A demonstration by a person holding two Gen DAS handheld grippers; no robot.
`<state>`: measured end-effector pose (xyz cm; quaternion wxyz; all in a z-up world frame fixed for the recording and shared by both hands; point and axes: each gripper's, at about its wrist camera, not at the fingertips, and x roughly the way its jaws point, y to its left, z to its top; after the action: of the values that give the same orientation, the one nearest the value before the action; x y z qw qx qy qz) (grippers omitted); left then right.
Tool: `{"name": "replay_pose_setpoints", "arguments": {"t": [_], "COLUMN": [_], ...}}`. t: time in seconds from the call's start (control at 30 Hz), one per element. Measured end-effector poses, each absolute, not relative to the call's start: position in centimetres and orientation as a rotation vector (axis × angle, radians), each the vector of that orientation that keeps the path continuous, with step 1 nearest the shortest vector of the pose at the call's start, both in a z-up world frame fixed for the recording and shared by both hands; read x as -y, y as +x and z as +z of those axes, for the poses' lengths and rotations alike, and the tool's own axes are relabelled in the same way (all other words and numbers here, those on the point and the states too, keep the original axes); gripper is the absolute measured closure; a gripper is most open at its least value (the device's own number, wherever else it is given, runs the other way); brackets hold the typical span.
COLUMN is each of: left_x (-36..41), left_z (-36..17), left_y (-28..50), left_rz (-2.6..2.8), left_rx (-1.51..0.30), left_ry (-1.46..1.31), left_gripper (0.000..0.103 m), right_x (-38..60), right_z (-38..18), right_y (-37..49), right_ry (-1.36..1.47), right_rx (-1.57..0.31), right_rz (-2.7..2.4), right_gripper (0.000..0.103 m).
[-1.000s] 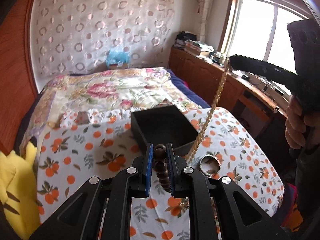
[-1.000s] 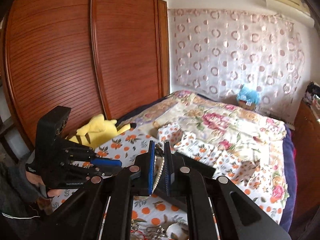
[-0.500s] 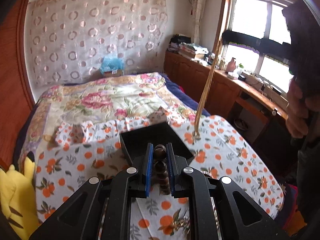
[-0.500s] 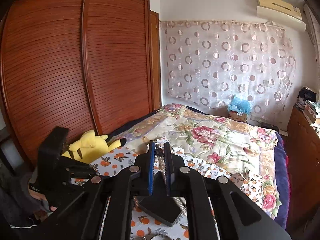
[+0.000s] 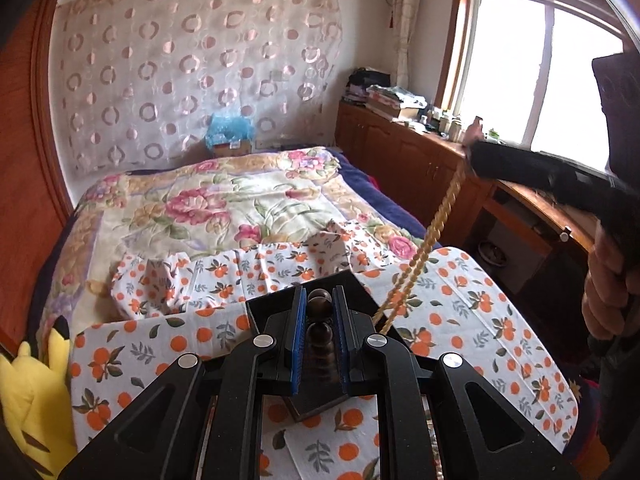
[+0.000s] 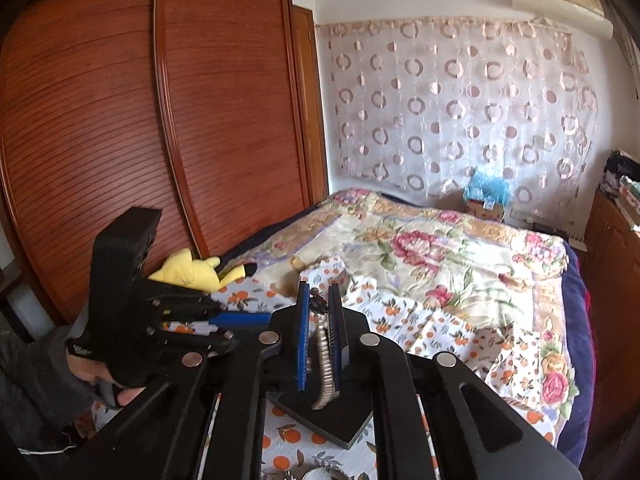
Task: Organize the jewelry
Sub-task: 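Lower beads and chain into the black box and open both tools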
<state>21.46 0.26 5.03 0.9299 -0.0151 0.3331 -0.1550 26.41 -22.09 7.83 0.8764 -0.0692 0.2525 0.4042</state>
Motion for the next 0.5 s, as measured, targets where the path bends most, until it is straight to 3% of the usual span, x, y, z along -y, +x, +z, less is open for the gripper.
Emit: {"name": "replay_pose_setpoints", "arguments": {"t": [0.4,0.5], "left_x": [-0.1,0.2], "left_z": [0.8,0.6], "left_y": [23.6,23.2], "left_rz": [-0.295,-0.285], "left_rx": [-0.771,-0.77], "left_ry": [-0.037,-0.028], "left_gripper": [0.091,0.083], "right_x": [20.8,20.6], "right_z": [-1.9,-3.3], "right_y": [28.5,28.7], "right_ry": [-0.123,-0.118], "right_rx": [-0.734,-0.753], "right_rz": [0.807,0.793], "right_gripper": [0.092,0.091]}}
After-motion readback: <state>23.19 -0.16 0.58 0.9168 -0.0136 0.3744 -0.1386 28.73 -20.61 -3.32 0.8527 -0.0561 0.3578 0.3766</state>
